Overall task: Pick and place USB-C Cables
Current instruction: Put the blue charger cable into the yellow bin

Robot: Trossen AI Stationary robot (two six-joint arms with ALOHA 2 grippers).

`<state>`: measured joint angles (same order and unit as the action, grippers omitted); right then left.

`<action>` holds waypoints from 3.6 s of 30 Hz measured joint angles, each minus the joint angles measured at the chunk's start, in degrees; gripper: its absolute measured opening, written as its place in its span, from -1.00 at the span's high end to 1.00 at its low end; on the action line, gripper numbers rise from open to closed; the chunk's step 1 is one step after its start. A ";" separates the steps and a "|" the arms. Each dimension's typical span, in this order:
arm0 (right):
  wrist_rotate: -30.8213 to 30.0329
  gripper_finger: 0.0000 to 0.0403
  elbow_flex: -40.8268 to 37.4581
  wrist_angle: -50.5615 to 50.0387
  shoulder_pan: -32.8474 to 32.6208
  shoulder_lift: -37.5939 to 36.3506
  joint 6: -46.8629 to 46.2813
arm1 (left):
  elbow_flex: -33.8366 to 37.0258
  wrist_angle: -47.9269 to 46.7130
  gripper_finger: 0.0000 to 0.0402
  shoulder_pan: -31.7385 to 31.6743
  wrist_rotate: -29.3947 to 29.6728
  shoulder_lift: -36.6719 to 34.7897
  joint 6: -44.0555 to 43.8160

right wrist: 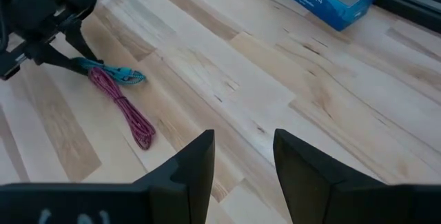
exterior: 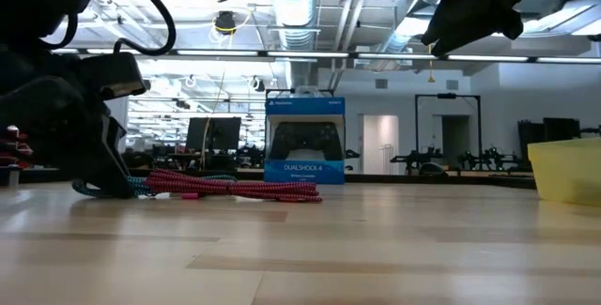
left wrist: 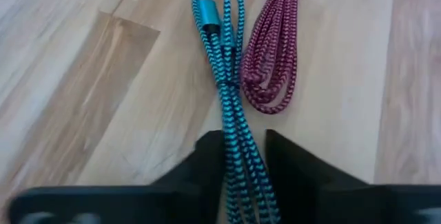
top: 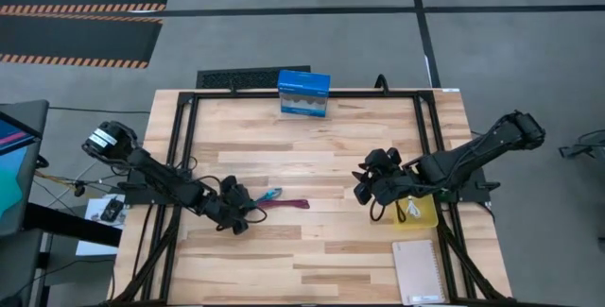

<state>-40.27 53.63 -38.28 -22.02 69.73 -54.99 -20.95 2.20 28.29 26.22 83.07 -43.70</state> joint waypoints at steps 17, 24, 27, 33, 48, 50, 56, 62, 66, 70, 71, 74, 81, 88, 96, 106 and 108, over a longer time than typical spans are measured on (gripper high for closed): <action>-0.02 0.18 0.00 0.14 0.01 -0.02 0.05 | 0.55 -5.71 0.99 -0.85 2.78 -9.27 -1.54; -0.07 0.18 0.00 1.47 0.44 -0.02 1.81 | 0.46 -11.85 0.99 -3.15 7.08 -21.32 -0.39; -0.07 0.19 0.00 6.54 0.42 -0.02 6.85 | 0.46 -8.70 0.99 -3.90 9.95 -25.89 3.57; -0.17 0.18 0.00 19.97 0.57 0.75 19.59 | 0.37 5.36 0.99 -5.54 11.17 -31.19 17.64; 4.71 0.04 -0.07 45.90 4.56 17.80 32.09 | 0.27 29.60 0.99 -14.92 -3.86 -27.77 32.67; 7.50 0.05 -0.04 52.73 5.38 19.87 35.71 | 0.26 31.57 0.99 -15.41 -4.91 -27.04 33.66; 14.52 0.03 -0.04 65.53 9.12 23.88 40.52 | 1.07 42.47 0.99 -15.54 -8.84 -24.10 37.90; 18.41 0.01 -0.09 69.87 11.46 25.31 40.71 | 11.77 65.20 0.99 -16.83 -7.93 -19.50 37.81; 18.73 0.01 -0.09 72.84 12.13 25.24 42.23 | 17.22 79.34 0.99 -18.70 -10.06 -16.65 35.84; 22.73 0.01 -0.06 77.90 13.31 25.24 43.60 | 18.38 85.40 0.99 -20.03 -13.76 -14.48 36.08; 23.71 0.00 -0.02 78.50 13.70 25.22 44.05 | 18.18 85.96 0.99 -20.32 -14.80 -13.83 36.08; 25.92 0.00 -0.02 80.63 14.65 25.29 44.96 | 17.27 86.38 0.99 -20.48 -16.99 -11.82 35.88; 27.57 0.01 -0.02 83.97 15.82 25.24 45.14 | 11.71 87.44 0.99 -20.61 -19.38 -4.12 37.43; 28.28 0.01 -0.02 83.04 15.69 25.24 46.06 | 7.08 87.31 0.99 -23.09 -23.22 2.99 37.77; 28.50 0.01 -0.02 81.94 15.69 25.24 46.51 | 4.76 87.37 0.99 -25.01 -26.27 4.37 36.61; 28.70 0.01 -0.11 82.13 16.12 25.16 46.67 | 0.75 87.82 0.99 -25.68 -29.04 8.28 36.83; 28.64 0.01 -0.04 82.18 16.03 25.24 46.65 | 0.72 86.09 0.99 -26.28 -28.90 9.21 35.65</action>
<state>-11.63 53.58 43.89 -5.99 94.98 -8.34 -20.23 88.28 2.01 -2.69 92.28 -8.05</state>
